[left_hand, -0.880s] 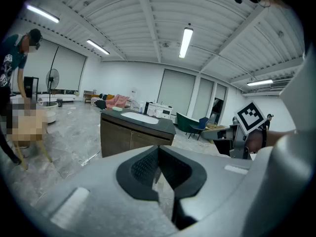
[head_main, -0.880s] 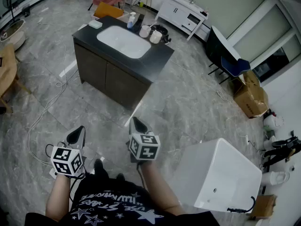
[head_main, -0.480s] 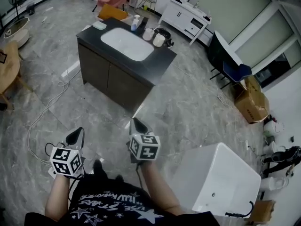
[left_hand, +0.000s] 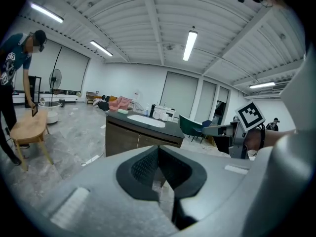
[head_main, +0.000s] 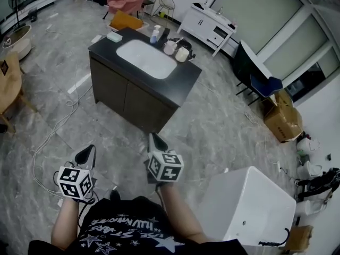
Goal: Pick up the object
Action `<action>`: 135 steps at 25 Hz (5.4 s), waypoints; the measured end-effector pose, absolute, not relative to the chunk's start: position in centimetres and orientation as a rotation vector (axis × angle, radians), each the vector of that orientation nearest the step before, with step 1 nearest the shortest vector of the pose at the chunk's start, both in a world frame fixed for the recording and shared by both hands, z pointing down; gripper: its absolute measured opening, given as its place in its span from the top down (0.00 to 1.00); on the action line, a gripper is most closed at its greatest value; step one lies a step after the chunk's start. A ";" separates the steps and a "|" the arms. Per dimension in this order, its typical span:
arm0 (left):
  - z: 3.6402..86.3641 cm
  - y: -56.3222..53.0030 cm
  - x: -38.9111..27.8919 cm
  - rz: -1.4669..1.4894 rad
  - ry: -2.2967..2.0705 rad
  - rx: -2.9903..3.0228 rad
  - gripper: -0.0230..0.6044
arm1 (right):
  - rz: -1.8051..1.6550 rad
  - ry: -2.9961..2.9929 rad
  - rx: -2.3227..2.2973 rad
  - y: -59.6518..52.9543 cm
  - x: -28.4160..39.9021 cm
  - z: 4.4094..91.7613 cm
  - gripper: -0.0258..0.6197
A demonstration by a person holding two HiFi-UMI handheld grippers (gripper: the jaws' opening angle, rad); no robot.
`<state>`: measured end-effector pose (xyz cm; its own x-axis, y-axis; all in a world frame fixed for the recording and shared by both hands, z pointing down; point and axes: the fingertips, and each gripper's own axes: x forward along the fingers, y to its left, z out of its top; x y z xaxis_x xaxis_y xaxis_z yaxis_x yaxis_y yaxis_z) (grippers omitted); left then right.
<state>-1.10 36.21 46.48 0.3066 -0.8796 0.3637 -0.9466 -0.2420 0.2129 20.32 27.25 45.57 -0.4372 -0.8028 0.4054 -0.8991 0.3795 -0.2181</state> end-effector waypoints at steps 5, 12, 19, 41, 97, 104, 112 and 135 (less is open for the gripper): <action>46.5 35.5 -3.3 0.245 -1.633 2.202 0.95 | 0.620 -2.451 1.374 26.2 17.0 46.0 0.69; 48.0 34.8 -6.0 0.245 -1.660 2.127 0.95 | 0.634 -2.446 1.328 23.7 14.3 47.4 0.67; 48.1 31.2 -9.5 0.246 -1.709 2.076 0.95 | 0.665 -2.463 1.291 18.2 10.9 48.3 0.67; 45.8 1.7 -13.1 0.325 -1.747 2.087 0.95 | 0.765 -2.481 1.329 -11.5 9.3 48.8 0.67; 54.4 -44.6 -29.2 0.545 -1.003 2.379 0.95 | 1.024 -1.867 1.831 -46.6 -11.1 58.4 0.70; 55.9 -45.1 -29.6 0.564 -0.955 2.358 0.95 | 1.063 -1.802 1.837 -48.3 -12.1 60.2 0.75; 56.7 -46.0 -30.5 0.564 -0.945 2.343 0.95 | 1.081 -1.738 1.840 -49.2 -12.6 61.7 0.79; 54.2 -44.1 -29.6 0.537 -1.025 2.360 0.95 | 1.054 -1.741 1.943 -47.6 -9.0 57.2 0.92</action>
